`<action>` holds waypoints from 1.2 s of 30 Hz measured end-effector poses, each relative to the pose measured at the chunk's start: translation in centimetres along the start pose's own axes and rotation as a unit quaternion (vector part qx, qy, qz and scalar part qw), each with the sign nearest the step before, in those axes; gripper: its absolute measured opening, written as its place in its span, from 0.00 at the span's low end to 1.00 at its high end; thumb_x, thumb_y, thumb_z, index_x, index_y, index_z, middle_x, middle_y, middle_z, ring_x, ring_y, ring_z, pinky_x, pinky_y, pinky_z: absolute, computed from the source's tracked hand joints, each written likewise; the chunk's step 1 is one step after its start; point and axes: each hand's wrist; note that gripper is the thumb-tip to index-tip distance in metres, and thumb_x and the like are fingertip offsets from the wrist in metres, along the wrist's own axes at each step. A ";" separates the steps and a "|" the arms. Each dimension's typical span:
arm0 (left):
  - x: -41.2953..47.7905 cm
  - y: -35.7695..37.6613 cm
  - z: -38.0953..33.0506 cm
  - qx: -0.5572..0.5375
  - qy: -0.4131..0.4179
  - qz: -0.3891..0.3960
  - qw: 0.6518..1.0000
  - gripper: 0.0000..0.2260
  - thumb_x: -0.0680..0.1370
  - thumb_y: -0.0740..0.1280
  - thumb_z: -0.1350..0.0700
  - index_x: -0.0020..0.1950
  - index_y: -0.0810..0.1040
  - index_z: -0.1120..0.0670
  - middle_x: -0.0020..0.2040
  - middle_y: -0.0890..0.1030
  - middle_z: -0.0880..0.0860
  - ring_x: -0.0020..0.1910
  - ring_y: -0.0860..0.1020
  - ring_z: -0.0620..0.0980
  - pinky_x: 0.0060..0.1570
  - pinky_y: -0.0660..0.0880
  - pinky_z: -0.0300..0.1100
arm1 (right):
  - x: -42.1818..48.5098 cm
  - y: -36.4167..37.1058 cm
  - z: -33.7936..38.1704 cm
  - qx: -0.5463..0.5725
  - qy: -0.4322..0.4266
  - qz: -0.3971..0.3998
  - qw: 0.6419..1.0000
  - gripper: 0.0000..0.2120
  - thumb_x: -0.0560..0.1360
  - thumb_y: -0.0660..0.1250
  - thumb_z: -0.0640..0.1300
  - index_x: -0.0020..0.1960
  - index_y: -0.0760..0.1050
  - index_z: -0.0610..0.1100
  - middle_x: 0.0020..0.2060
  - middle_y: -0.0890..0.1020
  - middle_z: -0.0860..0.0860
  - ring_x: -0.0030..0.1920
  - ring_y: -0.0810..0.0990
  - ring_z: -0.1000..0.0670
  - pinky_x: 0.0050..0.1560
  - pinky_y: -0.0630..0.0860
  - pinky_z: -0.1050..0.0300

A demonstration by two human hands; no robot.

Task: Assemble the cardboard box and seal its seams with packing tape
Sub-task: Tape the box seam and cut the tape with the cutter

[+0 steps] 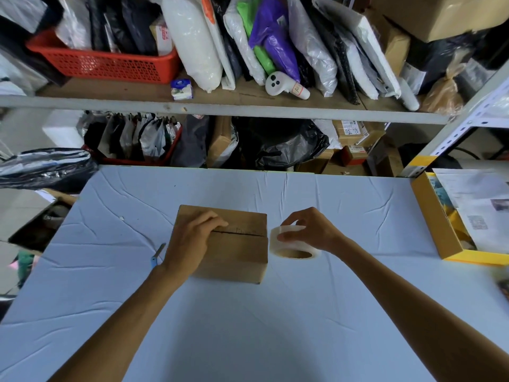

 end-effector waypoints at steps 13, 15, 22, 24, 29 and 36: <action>1.0 1.6 -3.7 0.022 -0.026 0.170 0.985 0.18 0.79 0.60 0.43 0.68 0.72 0.41 0.59 0.72 0.48 0.59 0.68 0.53 0.61 0.67 0.59 | -0.4 0.1 0.8 0.013 0.002 -0.010 1.000 0.12 0.70 0.74 0.54 0.50 0.83 0.49 0.41 0.82 0.53 0.41 0.78 0.53 0.38 0.70 0.65; 1.1 1.6 -3.3 0.044 -0.030 0.181 0.982 0.18 0.78 0.62 0.44 0.68 0.72 0.40 0.58 0.72 0.49 0.58 0.68 0.53 0.62 0.64 0.62 | -0.5 -0.1 0.8 0.025 0.015 -0.019 0.999 0.12 0.70 0.73 0.55 0.50 0.83 0.50 0.42 0.82 0.53 0.42 0.78 0.52 0.39 0.71 0.65; 1.5 0.9 -2.8 0.005 -0.051 0.265 0.963 0.18 0.81 0.60 0.51 0.70 0.67 0.36 0.62 0.64 0.49 0.65 0.60 0.56 0.70 0.50 0.61 | -0.5 -0.3 0.8 0.008 0.000 -0.004 1.000 0.13 0.70 0.74 0.52 0.52 0.83 0.48 0.46 0.84 0.50 0.44 0.80 0.50 0.44 0.75 0.61; 1.5 0.9 -2.9 -0.004 -0.058 0.275 0.960 0.18 0.82 0.59 0.52 0.69 0.68 0.35 0.62 0.63 0.49 0.66 0.59 0.56 0.71 0.49 0.62 | -0.6 -0.2 0.5 0.029 0.008 0.005 1.000 0.13 0.70 0.74 0.51 0.52 0.83 0.48 0.45 0.84 0.49 0.45 0.81 0.48 0.47 0.78 0.53; 0.9 1.2 -3.0 0.012 -0.050 0.266 0.962 0.20 0.83 0.56 0.53 0.70 0.64 0.32 0.65 0.61 0.49 0.65 0.58 0.55 0.71 0.50 0.63 | -0.6 0.7 0.2 0.062 0.054 -0.013 0.997 0.13 0.68 0.75 0.54 0.50 0.84 0.49 0.47 0.83 0.50 0.47 0.81 0.47 0.46 0.78 0.51; 0.5 2.0 -2.3 0.021 -0.029 0.240 0.970 0.24 0.81 0.60 0.59 0.69 0.66 0.33 0.64 0.62 0.49 0.63 0.60 0.55 0.69 0.54 0.61 | 0.1 0.1 1.2 -0.005 0.088 -0.011 0.996 0.16 0.66 0.77 0.53 0.51 0.85 0.49 0.48 0.84 0.49 0.48 0.79 0.47 0.44 0.75 0.55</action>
Point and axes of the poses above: each hand's wrist, its own x-axis towards the middle knuckle, its own y-axis out of the palm, z = x × y
